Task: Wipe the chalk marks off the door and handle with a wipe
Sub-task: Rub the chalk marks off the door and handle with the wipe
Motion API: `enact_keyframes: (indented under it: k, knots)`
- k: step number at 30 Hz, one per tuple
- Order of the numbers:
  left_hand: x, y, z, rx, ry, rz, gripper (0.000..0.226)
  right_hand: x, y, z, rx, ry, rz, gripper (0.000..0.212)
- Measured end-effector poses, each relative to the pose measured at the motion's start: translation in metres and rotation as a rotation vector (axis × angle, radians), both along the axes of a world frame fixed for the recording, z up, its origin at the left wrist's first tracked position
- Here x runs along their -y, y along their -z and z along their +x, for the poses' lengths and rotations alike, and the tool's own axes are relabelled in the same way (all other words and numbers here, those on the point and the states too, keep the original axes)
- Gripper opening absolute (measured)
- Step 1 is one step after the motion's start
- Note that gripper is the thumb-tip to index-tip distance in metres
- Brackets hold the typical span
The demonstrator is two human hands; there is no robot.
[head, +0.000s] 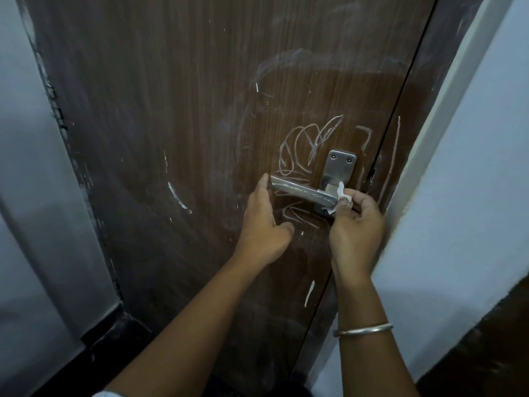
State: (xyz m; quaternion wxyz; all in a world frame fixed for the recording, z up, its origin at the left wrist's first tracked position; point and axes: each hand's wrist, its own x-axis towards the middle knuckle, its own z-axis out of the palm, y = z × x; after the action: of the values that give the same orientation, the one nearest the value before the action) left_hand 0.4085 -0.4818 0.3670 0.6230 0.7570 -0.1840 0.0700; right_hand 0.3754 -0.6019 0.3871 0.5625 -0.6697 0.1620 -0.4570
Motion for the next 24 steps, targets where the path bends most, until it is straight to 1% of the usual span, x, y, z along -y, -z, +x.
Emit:
enact_keyframes:
  k: [7, 13, 15, 18, 21, 24]
  knots:
    - [0.003, 0.004, 0.001, 0.008, -0.011, -0.006, 0.097, -0.003, 0.011, 0.002, 0.033, -0.021, 0.105, 0.017]
    - [0.003, 0.002, 0.001, 0.013, -0.019, 0.004, 0.096, -0.011, 0.013, -0.001, 0.141, -0.125, 0.340, 0.026]
    - [0.003, 0.001, -0.001, 0.013, -0.016, -0.003, 0.097, -0.012, 0.014, -0.002, 0.181, -0.197, 0.509, 0.028]
    - [0.003, 0.000, -0.001, 0.015, -0.016, 0.003, 0.097, -0.015, 0.007, 0.001, 0.257, -0.349, 0.871, 0.022]
    - [-0.001, -0.001, 0.000, 0.023, -0.029, 0.034, 0.095, -0.020, 0.001, 0.004, 0.326, -0.402, 1.060, 0.023]
    - [-0.003, -0.002, 0.001, 0.027, -0.037, 0.063, 0.095, -0.023, -0.003, 0.003, 0.395, -0.501, 1.229, 0.023]
